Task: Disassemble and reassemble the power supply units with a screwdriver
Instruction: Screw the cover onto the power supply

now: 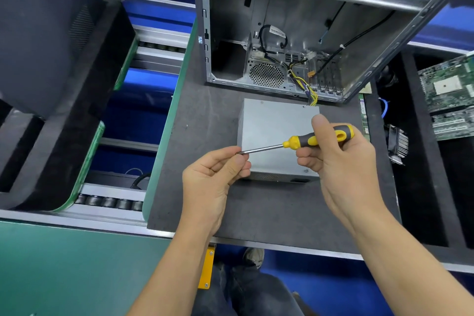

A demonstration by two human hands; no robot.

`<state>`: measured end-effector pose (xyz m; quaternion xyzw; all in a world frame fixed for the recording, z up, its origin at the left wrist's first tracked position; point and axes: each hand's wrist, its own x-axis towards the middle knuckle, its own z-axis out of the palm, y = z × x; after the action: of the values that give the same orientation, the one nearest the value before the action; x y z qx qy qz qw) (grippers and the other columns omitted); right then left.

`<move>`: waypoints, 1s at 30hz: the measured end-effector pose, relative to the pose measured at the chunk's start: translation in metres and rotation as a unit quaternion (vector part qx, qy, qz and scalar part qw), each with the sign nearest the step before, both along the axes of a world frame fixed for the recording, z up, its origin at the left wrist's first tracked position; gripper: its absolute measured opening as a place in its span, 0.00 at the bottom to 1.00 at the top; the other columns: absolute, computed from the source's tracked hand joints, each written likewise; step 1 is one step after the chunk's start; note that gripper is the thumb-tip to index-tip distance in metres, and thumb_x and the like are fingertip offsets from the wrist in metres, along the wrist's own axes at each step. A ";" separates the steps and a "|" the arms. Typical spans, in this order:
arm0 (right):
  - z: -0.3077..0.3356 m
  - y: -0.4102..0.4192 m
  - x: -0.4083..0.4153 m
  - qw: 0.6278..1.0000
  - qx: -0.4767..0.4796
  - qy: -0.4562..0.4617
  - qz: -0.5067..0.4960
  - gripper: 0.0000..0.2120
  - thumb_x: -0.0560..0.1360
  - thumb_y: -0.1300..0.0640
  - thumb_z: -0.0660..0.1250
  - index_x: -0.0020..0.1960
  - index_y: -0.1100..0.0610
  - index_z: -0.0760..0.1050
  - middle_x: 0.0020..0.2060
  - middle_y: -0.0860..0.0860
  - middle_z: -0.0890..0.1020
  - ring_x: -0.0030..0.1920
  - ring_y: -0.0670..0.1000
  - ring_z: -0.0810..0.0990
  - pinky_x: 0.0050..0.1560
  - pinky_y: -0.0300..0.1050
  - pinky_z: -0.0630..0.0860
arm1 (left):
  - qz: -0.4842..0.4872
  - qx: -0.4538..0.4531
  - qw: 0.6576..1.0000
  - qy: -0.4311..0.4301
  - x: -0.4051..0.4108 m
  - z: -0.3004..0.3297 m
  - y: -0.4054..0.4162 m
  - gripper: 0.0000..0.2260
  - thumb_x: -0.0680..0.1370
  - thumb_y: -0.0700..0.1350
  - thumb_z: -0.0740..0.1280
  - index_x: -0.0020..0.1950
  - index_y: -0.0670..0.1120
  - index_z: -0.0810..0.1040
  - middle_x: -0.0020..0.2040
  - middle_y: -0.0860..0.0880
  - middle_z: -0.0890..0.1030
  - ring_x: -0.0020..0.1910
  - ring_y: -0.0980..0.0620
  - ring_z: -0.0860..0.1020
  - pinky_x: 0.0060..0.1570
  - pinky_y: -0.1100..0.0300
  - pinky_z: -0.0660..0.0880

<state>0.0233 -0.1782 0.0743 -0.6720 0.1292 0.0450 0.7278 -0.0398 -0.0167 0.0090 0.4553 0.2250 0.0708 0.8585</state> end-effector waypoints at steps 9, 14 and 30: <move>0.003 -0.005 0.002 0.997 -0.073 -0.025 0.003 0.15 0.76 0.52 0.71 0.41 0.59 0.69 0.32 0.59 0.84 0.24 0.52 0.77 0.26 0.44 0.76 | -0.057 0.138 0.989 0.003 -0.007 -0.001 0.003 0.07 0.69 0.43 0.74 0.44 0.53 0.88 0.40 0.45 0.87 0.38 0.49 0.85 0.44 0.64 0.80; 0.003 -0.002 0.000 0.999 -0.040 -0.017 0.020 0.18 0.72 0.48 0.74 0.43 0.57 0.68 0.33 0.57 0.84 0.27 0.54 0.80 0.29 0.43 0.77 | -0.065 0.156 0.986 -0.006 -0.006 -0.002 0.003 0.08 0.70 0.44 0.74 0.45 0.55 0.88 0.41 0.47 0.87 0.39 0.49 0.86 0.45 0.64 0.80; -0.004 -0.005 0.003 0.996 -0.082 -0.039 0.004 0.14 0.77 0.54 0.71 0.42 0.57 0.67 0.31 0.57 0.82 0.27 0.55 0.80 0.29 0.44 0.77 | -0.034 0.259 0.965 -0.027 -0.011 -0.013 0.014 0.20 0.66 0.44 0.78 0.57 0.51 0.82 0.48 0.50 0.85 0.47 0.52 0.83 0.50 0.65 0.78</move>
<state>0.0266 -0.1834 0.0704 -0.7315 0.1010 0.0110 0.6743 -0.0510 -0.0026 -0.0037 0.6674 0.1604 0.1099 0.7189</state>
